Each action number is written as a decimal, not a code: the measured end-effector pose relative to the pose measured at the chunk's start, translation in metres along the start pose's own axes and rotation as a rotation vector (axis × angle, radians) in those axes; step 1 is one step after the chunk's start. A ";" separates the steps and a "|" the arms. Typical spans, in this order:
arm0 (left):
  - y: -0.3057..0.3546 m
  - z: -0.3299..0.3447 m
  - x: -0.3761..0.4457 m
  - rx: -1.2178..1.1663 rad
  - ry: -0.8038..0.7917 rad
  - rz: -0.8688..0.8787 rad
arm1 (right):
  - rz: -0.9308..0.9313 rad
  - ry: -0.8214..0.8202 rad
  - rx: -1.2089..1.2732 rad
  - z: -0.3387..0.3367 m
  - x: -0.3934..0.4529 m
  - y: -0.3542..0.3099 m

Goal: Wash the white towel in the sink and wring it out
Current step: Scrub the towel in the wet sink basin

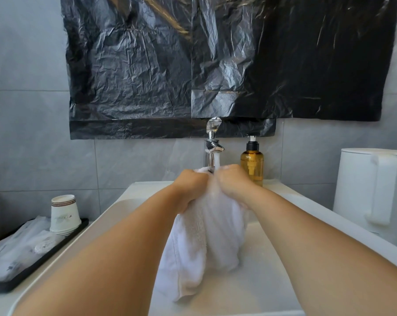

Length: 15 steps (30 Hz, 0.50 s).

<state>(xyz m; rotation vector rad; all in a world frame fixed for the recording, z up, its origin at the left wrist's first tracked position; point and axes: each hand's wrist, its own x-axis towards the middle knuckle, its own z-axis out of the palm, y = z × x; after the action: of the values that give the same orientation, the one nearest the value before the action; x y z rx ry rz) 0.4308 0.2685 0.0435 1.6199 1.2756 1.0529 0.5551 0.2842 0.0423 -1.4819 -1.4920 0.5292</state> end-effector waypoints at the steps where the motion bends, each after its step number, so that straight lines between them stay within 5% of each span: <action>1: 0.001 0.000 0.000 -0.019 0.002 -0.008 | 0.017 0.028 0.042 0.000 0.001 0.000; 4: -0.002 0.000 0.001 -0.056 0.004 0.035 | 0.103 0.085 0.224 0.004 0.005 0.001; 9: -0.010 0.004 -0.002 -0.024 -0.099 0.078 | 0.117 -0.093 0.202 0.002 0.003 0.014; 12: -0.003 0.004 -0.003 -0.042 -0.036 0.064 | 0.044 0.027 0.071 0.000 0.004 0.009; 15: 0.003 0.001 -0.005 -0.142 0.000 0.045 | 0.108 0.160 0.214 0.000 0.008 0.001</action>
<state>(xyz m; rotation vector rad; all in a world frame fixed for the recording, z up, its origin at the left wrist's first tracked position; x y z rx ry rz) 0.4324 0.2632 0.0451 1.5464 1.1426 1.1453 0.5575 0.2917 0.0440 -1.4074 -1.1980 0.6011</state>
